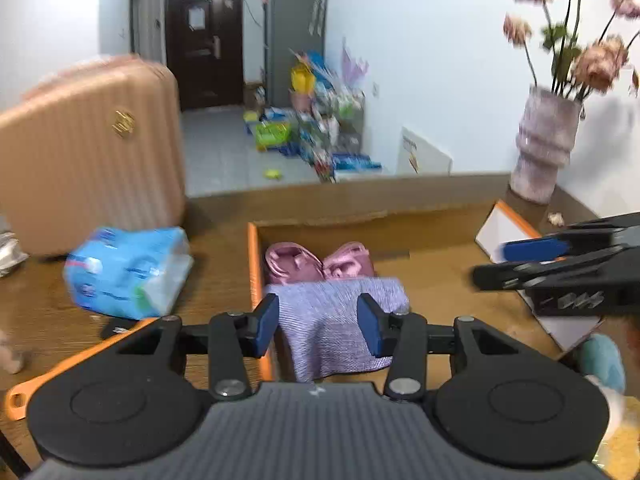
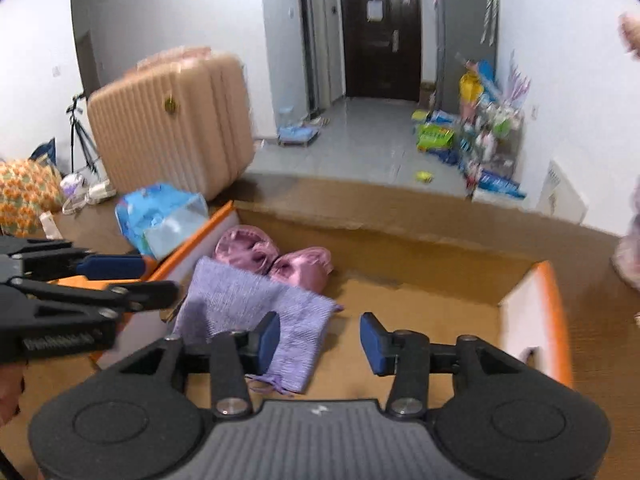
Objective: Organize soft objects
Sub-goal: 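Carry the purple cloth into the box and open both tools, then move both tools back to the yellow-and-white plush toy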
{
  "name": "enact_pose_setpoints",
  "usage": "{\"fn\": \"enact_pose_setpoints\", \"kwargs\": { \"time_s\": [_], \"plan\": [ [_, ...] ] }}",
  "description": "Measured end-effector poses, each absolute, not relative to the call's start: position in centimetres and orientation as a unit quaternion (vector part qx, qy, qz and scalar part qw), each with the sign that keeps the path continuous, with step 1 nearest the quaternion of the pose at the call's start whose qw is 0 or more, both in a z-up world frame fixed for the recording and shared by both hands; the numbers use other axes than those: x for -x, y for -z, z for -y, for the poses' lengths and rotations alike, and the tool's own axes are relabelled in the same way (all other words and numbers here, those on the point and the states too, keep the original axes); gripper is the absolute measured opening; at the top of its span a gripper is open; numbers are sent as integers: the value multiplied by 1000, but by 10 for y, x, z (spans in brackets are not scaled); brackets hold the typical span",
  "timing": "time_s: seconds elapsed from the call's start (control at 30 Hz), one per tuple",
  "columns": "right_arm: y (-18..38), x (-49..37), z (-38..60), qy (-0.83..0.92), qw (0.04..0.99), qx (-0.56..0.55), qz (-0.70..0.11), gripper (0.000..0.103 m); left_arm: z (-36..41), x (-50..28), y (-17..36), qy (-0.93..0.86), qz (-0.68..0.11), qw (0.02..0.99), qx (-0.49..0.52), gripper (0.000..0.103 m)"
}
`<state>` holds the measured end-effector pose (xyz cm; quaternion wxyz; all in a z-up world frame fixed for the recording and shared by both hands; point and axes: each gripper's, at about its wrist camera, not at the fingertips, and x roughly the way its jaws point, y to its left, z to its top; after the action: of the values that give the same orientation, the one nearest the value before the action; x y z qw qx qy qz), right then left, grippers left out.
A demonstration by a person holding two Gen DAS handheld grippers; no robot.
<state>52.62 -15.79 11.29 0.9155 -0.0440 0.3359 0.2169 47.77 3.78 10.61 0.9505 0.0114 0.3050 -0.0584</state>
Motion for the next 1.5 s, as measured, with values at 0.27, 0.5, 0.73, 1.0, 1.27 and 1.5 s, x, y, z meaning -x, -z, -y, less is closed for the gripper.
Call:
{"fn": "enact_pose_setpoints", "kwargs": {
  "time_s": [0.27,0.5,0.73,1.0,1.27,1.5],
  "plan": [
    [-163,-449,240,-166,945,33,-279,58,-41,-393,-153,28,-254,967,-20,57],
    [-184,-375,261,-167,961,26,-219,71,-25,-314,-168,15,-196,980,-23,68],
    [-144,-281,267,-224,957,47,-178,78,-3,-206,-125,-35,-132,990,-37,91],
    [-68,-189,275,-181,968,26,-171,85,20,-138,-63,-12,-163,987,9,101],
    [-36,-198,276,-140,969,-7,-205,85,34,-164,-54,12,-172,985,6,103],
    [-21,-264,263,-115,958,-92,-245,85,53,-199,-42,44,-187,981,8,103]
  ]
}}
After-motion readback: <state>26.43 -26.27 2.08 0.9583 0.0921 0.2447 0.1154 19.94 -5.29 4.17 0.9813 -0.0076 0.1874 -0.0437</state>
